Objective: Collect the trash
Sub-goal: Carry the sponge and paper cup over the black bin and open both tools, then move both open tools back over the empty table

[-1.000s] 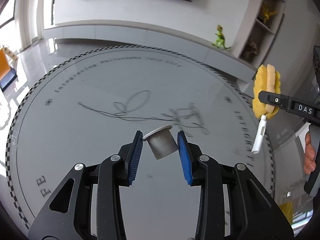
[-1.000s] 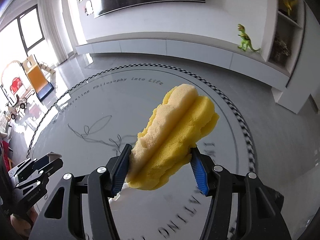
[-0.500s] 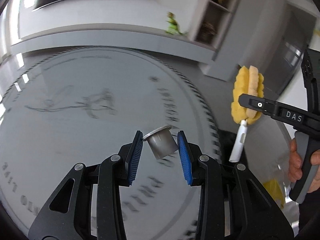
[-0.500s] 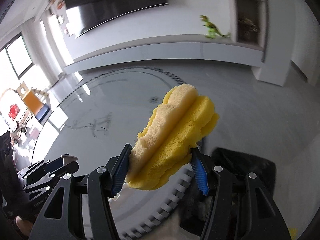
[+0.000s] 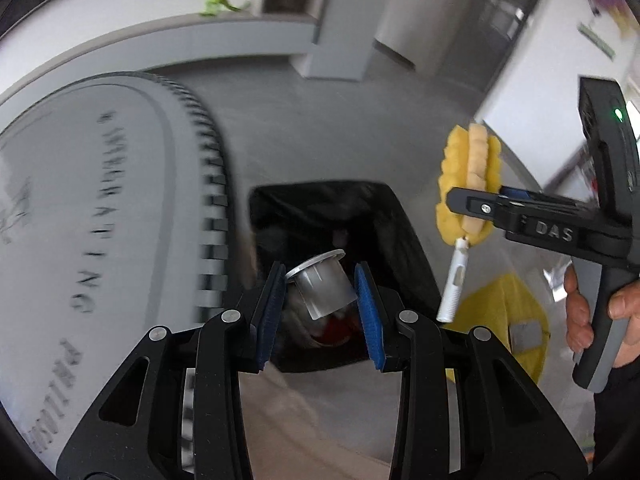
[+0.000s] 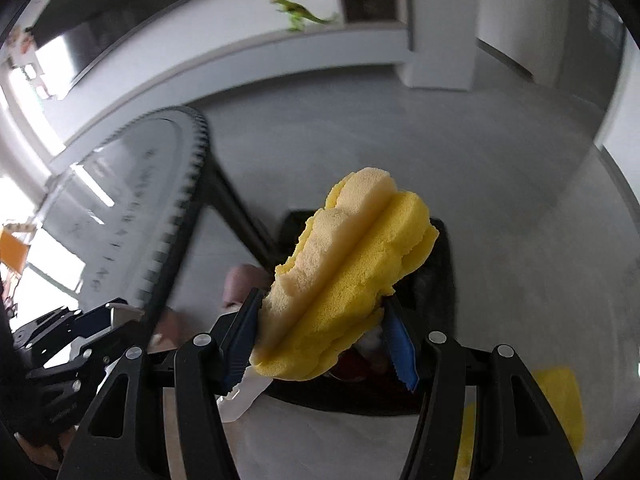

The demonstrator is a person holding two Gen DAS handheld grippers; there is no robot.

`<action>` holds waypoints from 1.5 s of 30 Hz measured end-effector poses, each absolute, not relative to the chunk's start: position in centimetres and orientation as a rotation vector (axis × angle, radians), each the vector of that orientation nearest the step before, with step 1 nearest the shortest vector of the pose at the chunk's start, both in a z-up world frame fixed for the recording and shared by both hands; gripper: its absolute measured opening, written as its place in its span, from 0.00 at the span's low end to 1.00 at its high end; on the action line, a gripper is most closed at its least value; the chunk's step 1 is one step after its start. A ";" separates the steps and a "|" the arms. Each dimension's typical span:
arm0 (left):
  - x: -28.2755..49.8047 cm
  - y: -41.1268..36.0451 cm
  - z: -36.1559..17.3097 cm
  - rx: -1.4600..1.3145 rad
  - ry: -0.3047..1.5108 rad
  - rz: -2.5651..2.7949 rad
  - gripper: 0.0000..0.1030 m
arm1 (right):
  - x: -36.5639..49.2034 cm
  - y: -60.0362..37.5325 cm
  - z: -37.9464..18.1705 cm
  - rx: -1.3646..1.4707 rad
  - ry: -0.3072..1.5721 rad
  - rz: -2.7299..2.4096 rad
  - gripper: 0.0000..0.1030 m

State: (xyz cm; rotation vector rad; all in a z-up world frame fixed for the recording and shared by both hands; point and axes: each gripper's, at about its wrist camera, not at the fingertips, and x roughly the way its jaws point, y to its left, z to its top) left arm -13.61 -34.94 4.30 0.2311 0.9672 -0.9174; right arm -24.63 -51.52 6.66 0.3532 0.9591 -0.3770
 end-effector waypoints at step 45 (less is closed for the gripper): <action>-7.2 -14.6 5.1 -0.007 0.930 -0.488 0.94 | -11.6 -32.9 7.6 0.160 0.922 -0.043 0.86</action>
